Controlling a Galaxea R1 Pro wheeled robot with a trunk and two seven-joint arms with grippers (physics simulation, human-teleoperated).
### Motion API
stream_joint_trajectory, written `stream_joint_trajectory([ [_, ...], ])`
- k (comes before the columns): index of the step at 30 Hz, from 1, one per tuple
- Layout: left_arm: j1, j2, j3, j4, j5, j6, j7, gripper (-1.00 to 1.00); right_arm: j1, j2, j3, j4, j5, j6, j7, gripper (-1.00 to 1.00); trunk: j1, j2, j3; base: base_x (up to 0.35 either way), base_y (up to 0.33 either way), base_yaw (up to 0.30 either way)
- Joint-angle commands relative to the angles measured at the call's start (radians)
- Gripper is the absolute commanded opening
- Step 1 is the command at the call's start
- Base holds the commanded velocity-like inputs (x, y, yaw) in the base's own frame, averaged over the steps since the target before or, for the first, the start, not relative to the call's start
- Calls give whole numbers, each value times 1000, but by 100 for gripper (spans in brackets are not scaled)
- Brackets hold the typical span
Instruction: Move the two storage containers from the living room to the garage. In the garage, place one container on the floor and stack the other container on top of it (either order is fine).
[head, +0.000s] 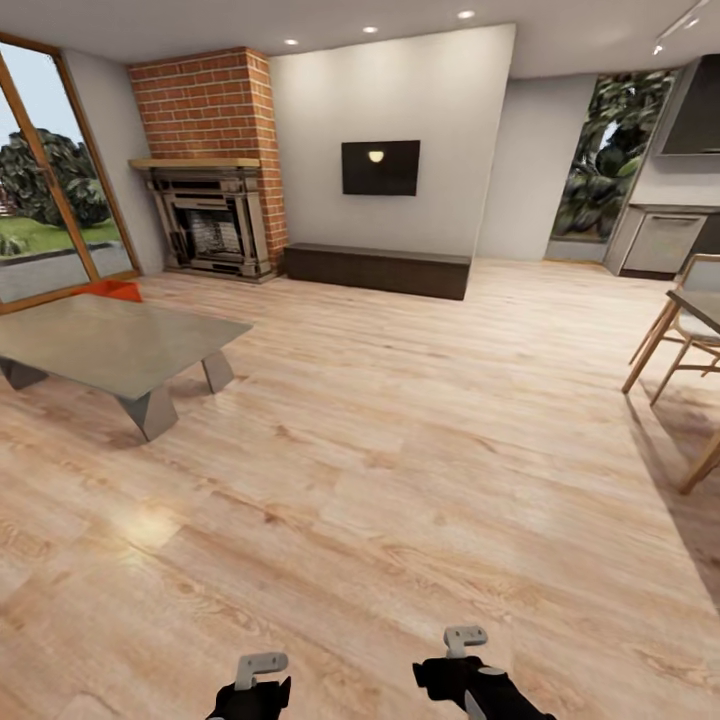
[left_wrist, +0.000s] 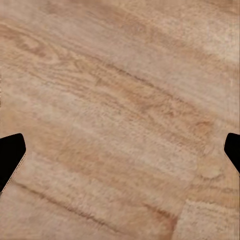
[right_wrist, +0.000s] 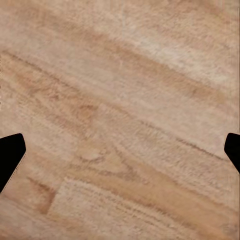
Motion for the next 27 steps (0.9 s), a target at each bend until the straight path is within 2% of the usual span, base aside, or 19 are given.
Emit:
stream_joint_trajectory([
  [1,-1,-1,8,1,-9,-3,-1,100,0,-1,0,-2,7,8,5,100,0,0,-1,343,-85,213],
  [8,-1,-1,8,1,-9,-3,-1,100,0,-3,15,2,12,3,8,100,0,0,-1,343,-87,230],
  [20,-1,-1,8,1,-10,-3,-1,100,0,-7,20,4,5,-1,8,100,0,0,0,333,-116,68],
  [27,-1,-1,8,1,-10,-3,-1,100,0,-8,21,4,11,0,11,100,0,0,5,300,-208,168],
])
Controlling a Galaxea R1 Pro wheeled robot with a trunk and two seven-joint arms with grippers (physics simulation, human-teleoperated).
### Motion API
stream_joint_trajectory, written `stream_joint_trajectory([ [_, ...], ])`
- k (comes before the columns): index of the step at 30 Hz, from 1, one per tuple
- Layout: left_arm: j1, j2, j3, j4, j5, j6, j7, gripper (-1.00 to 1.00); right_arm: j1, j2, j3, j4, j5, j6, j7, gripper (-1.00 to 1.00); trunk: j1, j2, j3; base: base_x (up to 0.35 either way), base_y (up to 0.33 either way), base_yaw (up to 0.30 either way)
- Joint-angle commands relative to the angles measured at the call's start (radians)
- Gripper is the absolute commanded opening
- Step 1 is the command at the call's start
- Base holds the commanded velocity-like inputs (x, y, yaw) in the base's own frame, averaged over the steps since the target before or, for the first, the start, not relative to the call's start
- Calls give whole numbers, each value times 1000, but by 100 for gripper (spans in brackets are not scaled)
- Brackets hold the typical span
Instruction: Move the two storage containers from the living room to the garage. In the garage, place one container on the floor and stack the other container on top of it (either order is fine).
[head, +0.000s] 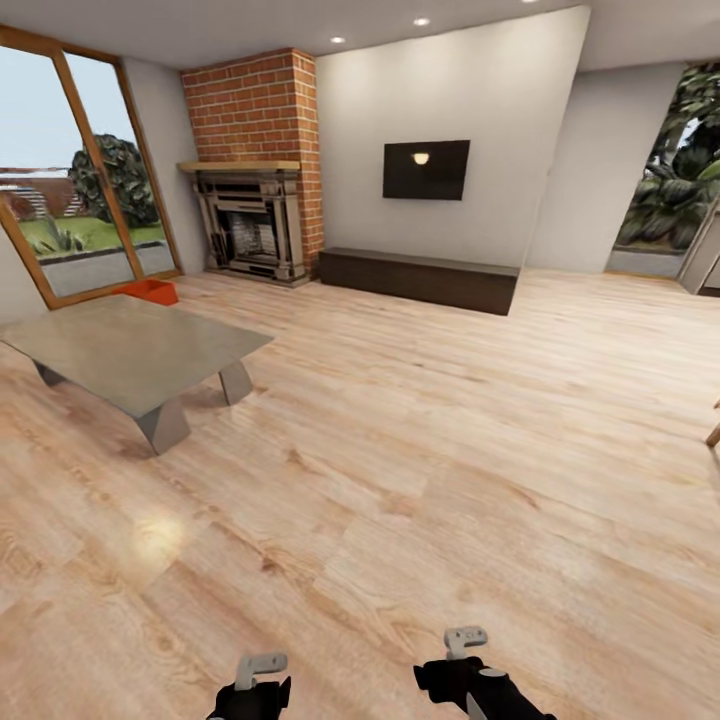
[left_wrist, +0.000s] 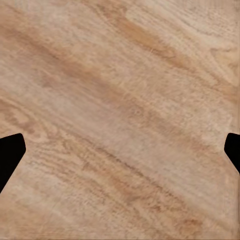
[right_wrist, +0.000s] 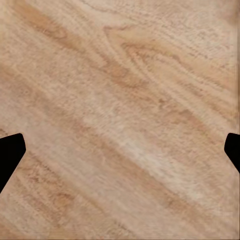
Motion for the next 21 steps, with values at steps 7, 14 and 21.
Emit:
stream_joint_trajectory([
  [7,-1,-1,8,1,-9,-3,-1,100,0,-7,0,-2,-2,5,1,100,0,0,0,297,-218,53],
  [14,-1,-1,8,1,-10,-3,-1,100,0,-9,-4,-3,-7,4,-1,100,0,0,0,296,-220,5],
  [21,-1,-1,8,1,-11,-3,-1,100,1,-10,1,-5,3,5,1,100,0,0,0,295,-220,3],
])
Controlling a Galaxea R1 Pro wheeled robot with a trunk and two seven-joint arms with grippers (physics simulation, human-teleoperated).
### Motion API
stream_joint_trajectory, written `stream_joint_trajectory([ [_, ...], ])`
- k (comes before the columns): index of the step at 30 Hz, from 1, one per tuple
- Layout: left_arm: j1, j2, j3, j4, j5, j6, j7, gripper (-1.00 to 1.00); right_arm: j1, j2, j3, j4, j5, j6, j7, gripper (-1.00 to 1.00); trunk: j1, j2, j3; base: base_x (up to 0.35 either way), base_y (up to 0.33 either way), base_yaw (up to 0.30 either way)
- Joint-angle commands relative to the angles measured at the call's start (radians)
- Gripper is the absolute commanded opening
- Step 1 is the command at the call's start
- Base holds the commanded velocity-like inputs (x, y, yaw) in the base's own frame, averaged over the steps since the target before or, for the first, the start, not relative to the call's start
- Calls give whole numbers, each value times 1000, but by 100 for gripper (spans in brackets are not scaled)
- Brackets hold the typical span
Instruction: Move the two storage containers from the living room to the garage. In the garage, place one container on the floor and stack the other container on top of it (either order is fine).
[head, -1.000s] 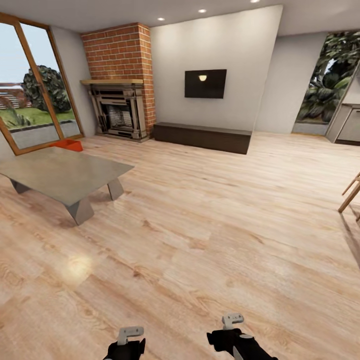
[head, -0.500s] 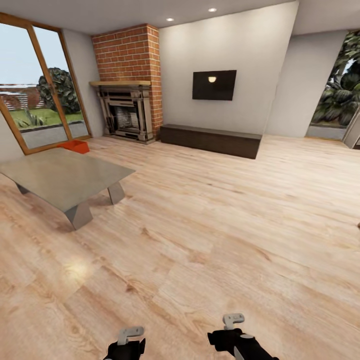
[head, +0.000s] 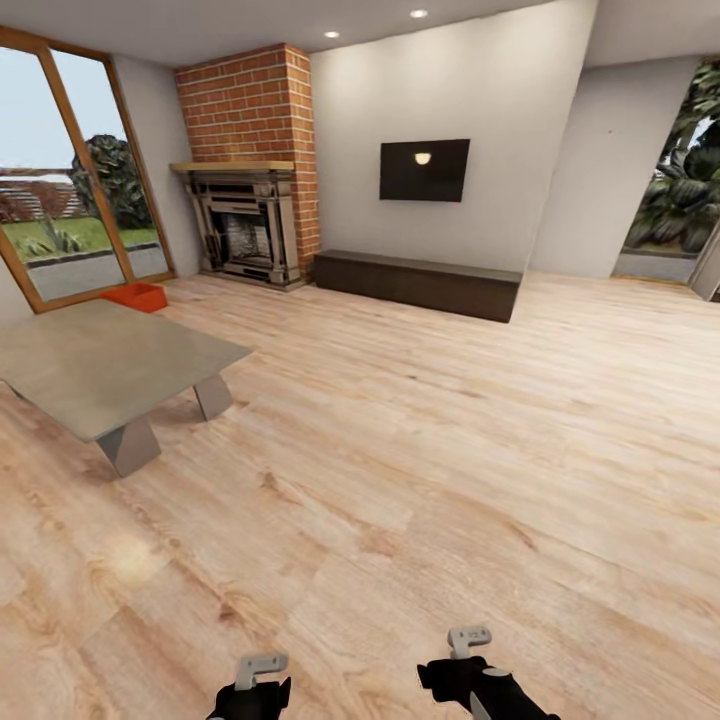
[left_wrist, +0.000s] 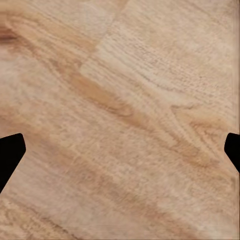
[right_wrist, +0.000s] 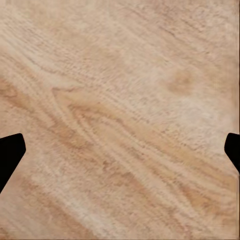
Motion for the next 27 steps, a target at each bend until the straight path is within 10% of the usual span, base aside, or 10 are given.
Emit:
stream_joint_trajectory([
  [1,-1,-1,8,1,-10,-3,-1,100,0,0,2,-2,5,6,2,100,0,0,-1,294,-221,39],
  [27,-1,-1,8,1,-10,-3,-1,100,0,-3,-2,0,5,-44,4,100,0,0,-12,291,-225,89],
])
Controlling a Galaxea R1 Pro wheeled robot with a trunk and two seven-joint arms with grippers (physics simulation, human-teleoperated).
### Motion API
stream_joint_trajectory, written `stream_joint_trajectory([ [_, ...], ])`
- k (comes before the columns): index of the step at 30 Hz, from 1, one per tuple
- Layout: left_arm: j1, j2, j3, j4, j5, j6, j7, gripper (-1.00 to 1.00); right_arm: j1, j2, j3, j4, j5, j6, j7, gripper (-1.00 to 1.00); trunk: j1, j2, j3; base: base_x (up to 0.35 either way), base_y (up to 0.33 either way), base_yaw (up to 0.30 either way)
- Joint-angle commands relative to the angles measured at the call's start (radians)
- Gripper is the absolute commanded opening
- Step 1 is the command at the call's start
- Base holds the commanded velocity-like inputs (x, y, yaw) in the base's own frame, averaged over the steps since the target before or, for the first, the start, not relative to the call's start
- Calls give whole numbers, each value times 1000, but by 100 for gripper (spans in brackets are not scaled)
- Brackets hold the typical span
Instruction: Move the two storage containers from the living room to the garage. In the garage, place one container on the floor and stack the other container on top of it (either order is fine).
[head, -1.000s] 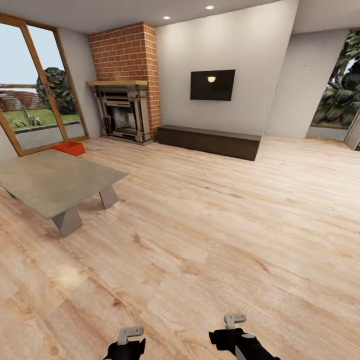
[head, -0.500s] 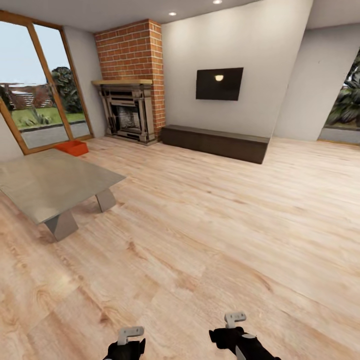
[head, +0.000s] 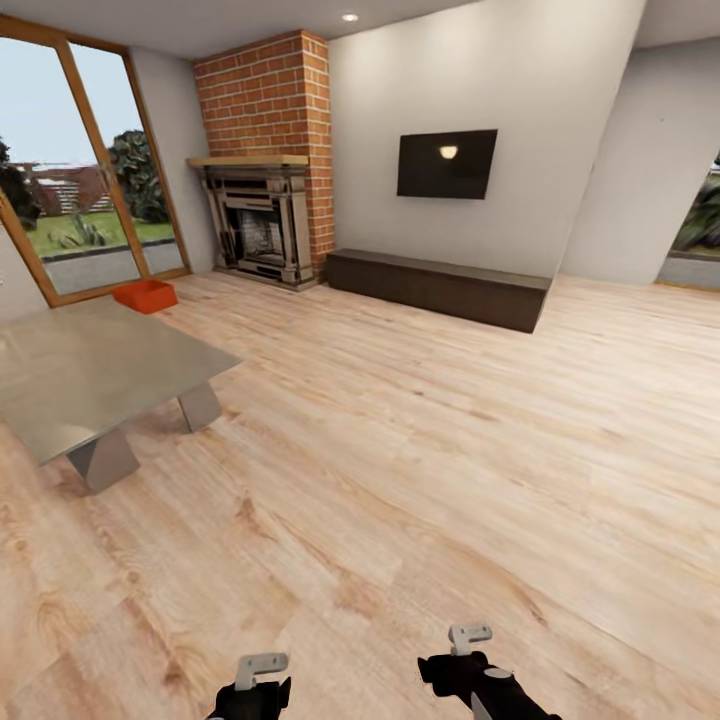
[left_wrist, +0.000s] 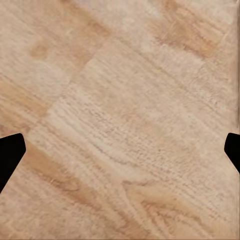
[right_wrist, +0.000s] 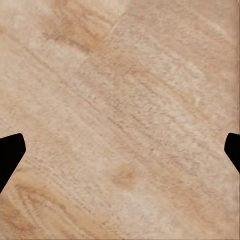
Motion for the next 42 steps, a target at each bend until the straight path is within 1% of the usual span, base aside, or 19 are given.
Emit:
stream_joint_trajectory([
  [1,-1,-1,8,1,-9,-3,-1,100,0,0,1,-2,5,6,2,100,0,0,-2,277,-245,103],
  [13,-1,-1,8,1,-9,-3,-1,100,1,0,4,-2,7,6,3,100,0,0,-10,274,-249,117],
  [42,-1,-1,8,1,-9,-3,-1,100,0,0,7,-2,8,4,2,100,0,0,-33,273,-250,147],
])
